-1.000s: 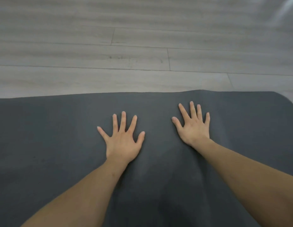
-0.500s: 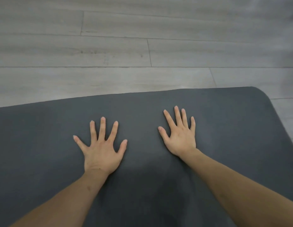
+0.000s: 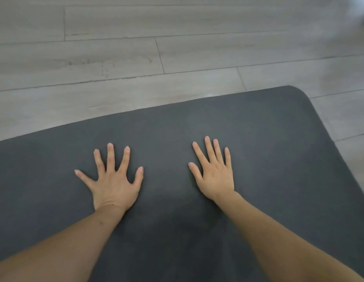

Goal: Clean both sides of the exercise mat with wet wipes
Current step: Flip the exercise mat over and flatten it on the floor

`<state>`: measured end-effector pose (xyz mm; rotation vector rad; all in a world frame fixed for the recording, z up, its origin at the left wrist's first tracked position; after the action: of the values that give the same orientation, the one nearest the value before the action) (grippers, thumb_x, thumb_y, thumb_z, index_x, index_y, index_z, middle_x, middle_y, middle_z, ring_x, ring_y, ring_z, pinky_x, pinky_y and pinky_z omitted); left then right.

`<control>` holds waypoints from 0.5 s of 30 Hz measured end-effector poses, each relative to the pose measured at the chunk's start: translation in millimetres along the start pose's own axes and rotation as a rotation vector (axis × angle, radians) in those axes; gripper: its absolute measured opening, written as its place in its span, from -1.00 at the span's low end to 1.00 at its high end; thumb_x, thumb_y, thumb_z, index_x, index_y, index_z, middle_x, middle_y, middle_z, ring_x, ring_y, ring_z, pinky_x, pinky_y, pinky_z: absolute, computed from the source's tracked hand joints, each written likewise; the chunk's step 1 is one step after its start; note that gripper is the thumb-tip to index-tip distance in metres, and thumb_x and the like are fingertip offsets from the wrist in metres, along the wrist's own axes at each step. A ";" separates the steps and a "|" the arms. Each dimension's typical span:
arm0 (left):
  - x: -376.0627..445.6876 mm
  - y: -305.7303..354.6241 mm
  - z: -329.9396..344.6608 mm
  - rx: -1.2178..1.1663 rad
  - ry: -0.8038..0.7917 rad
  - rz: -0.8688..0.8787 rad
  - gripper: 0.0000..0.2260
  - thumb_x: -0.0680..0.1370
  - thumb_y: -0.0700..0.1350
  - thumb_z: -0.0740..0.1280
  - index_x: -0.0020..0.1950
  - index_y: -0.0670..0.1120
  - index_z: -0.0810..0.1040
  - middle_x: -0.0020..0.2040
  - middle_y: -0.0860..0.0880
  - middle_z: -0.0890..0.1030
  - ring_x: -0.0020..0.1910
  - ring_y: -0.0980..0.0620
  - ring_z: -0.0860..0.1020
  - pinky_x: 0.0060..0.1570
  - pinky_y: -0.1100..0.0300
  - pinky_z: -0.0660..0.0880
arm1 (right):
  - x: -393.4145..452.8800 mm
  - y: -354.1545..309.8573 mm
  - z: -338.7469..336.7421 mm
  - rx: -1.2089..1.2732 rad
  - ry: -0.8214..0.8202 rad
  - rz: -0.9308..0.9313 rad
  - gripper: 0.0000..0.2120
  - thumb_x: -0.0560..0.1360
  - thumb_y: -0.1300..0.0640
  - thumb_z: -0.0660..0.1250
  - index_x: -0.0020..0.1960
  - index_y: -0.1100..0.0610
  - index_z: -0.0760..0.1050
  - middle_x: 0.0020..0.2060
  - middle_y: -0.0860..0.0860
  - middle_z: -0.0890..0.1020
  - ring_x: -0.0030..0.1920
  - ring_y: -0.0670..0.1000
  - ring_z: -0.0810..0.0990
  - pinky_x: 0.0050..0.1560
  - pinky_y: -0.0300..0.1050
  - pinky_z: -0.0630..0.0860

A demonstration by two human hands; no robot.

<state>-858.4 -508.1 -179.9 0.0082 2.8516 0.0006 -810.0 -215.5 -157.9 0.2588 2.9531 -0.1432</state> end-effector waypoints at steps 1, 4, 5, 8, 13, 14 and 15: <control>-0.3 0.8 -1.5 -0.002 -0.003 0.002 -0.33 0.58 0.43 -0.26 0.68 0.25 -0.15 0.70 0.02 -0.20 0.64 -0.15 -0.31 0.39 -0.63 -0.13 | -24.0 3.9 3.9 -0.014 -0.004 0.010 -0.42 0.65 -0.32 -0.15 0.61 -0.21 -0.17 0.62 -0.05 -0.16 0.60 0.04 -0.26 0.56 0.23 -0.09; -0.4 1.8 -1.0 -0.012 0.001 0.006 -0.33 0.59 0.44 -0.24 0.67 0.25 -0.15 0.70 0.02 -0.20 0.65 -0.15 -0.30 0.39 -0.64 -0.13 | -62.9 10.9 13.2 -0.045 -0.018 0.038 -0.40 0.64 -0.33 -0.11 0.62 -0.20 -0.13 0.63 -0.03 -0.13 0.61 0.06 -0.23 0.55 0.25 -0.07; -0.7 2.3 -0.7 -0.014 0.006 0.007 -0.33 0.59 0.44 -0.23 0.67 0.25 -0.16 0.70 0.02 -0.20 0.65 -0.15 -0.30 0.39 -0.64 -0.13 | -62.9 11.5 13.0 -0.045 -0.018 0.045 -0.39 0.63 -0.33 -0.10 0.62 -0.20 -0.13 0.63 -0.03 -0.13 0.61 0.07 -0.23 0.55 0.26 -0.07; -1.2 4.1 0.5 -0.007 0.005 0.010 -0.34 0.59 0.44 -0.22 0.67 0.25 -0.16 0.70 0.03 -0.21 0.65 -0.16 -0.30 0.38 -0.64 -0.14 | -58.7 10.2 14.5 -0.056 -0.025 0.042 -0.38 0.62 -0.33 -0.09 0.62 -0.20 -0.15 0.63 -0.02 -0.14 0.61 0.08 -0.23 0.54 0.27 -0.07; -0.8 3.3 2.2 -0.027 0.017 0.011 -0.34 0.59 0.44 -0.21 0.67 0.26 -0.14 0.70 0.02 -0.20 0.65 -0.16 -0.29 0.38 -0.64 -0.14 | -59.6 12.1 18.7 -0.046 -0.018 0.038 -0.37 0.62 -0.34 -0.08 0.61 -0.21 -0.16 0.63 -0.02 -0.15 0.60 0.08 -0.24 0.54 0.28 -0.08; -1.0 2.7 1.5 -0.025 0.016 0.010 -0.34 0.59 0.44 -0.22 0.67 0.26 -0.15 0.70 0.02 -0.20 0.65 -0.16 -0.29 0.38 -0.64 -0.14 | -59.7 11.1 18.8 -0.041 -0.016 0.033 -0.37 0.62 -0.34 -0.08 0.61 -0.21 -0.16 0.63 -0.02 -0.15 0.60 0.07 -0.24 0.54 0.28 -0.08; -0.5 2.6 0.9 -0.023 0.020 0.013 -0.34 0.59 0.44 -0.22 0.67 0.26 -0.15 0.70 0.02 -0.19 0.65 -0.16 -0.29 0.38 -0.64 -0.14 | -59.8 11.7 19.1 -0.041 -0.009 0.037 -0.37 0.62 -0.34 -0.08 0.61 -0.21 -0.15 0.63 -0.02 -0.15 0.60 0.07 -0.24 0.55 0.28 -0.09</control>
<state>-857.7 -505.5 -180.6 0.0215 2.8712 0.0362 -746.7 -215.9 -166.8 0.3064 2.9366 -0.0793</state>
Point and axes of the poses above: each hand's wrist, its own x-axis towards the middle knuckle, its own z-axis out of the palm, y = z × x, the point moved 10 cm from there along x, towards the middle knuckle
